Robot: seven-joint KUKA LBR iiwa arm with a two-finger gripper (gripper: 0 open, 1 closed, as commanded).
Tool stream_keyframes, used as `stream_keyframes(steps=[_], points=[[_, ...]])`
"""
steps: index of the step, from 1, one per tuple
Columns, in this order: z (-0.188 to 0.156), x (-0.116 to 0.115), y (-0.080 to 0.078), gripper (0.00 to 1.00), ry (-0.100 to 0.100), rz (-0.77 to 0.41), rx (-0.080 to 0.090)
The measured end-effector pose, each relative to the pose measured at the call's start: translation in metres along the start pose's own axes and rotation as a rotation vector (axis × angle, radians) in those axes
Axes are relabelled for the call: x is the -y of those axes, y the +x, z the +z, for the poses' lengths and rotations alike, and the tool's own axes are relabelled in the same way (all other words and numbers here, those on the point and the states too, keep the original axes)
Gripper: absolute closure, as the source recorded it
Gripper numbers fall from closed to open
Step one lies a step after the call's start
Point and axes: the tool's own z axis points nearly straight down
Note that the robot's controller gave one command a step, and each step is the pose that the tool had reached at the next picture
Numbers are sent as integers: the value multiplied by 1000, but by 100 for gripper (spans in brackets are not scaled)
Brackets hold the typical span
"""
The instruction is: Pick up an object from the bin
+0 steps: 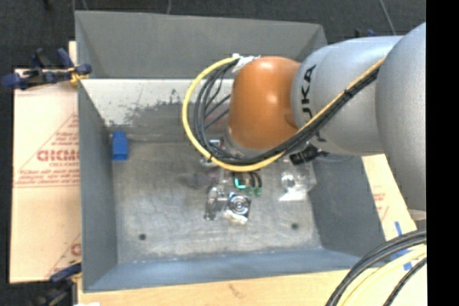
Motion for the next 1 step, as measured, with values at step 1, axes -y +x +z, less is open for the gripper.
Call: stream_keyframes(steps=[1], points=[[49, 46, -46, 0, 4, -160, 9]])
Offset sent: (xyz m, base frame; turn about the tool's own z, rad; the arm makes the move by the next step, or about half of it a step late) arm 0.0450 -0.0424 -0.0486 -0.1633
